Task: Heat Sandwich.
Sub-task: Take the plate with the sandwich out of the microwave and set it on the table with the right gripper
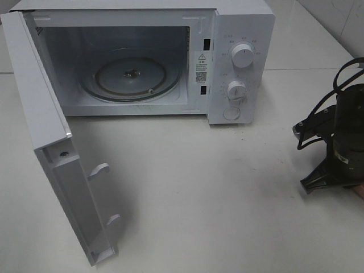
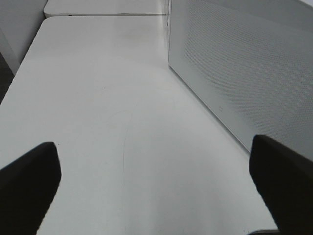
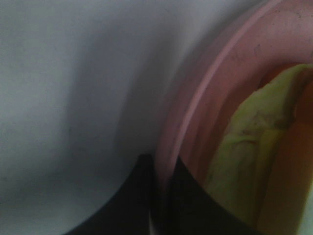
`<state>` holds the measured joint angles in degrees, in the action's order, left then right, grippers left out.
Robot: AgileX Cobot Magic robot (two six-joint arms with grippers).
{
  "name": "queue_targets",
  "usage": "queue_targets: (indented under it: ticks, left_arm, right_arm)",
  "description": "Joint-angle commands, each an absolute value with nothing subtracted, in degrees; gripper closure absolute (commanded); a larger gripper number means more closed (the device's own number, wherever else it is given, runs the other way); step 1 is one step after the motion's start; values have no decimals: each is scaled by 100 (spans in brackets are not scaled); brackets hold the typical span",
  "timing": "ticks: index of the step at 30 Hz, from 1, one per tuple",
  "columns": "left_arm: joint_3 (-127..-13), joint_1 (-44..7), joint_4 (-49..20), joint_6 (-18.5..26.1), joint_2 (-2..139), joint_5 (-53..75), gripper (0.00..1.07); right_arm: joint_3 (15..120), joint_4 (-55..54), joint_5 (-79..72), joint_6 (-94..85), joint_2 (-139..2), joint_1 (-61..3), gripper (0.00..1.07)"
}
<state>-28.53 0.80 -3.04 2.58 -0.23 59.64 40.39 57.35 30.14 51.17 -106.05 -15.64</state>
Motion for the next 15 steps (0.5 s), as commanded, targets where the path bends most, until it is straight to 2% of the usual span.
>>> queue_targets:
  ticks: [1, 7, 10, 11, 12, 14, 15]
  left_arm:
    - [-2836, 103, -332, 218, -178, 5890, 3]
    - [-2836, 103, -332, 218, -178, 5890, 3]
    - [-2836, 103, -332, 218, -178, 5890, 3]
    - [-2836, 103, -332, 218, -178, 5890, 3]
    - [-2836, 103, -332, 218, -178, 5890, 3]
    - [-2836, 103, -332, 218, -178, 5890, 3]
    - [-2836, 103, -332, 218, -178, 5890, 3]
  right_arm:
    - [4074, 5838, 3019, 5111, -10640, -1530, 106]
    - [4074, 5798, 3037, 5111, -10640, -1536, 101]
    - [4074, 5798, 3042, 5111, -10634, -1536, 91]
    - [4074, 5781, 3048, 5111, -10600, -1536, 84]
    - [4074, 5781, 3048, 5111, -10600, -1536, 84]
    - [4074, 5770, 3048, 5111, -10548, -1536, 77]
    - [4074, 5632, 3042, 5111, -10474, -1541, 67]
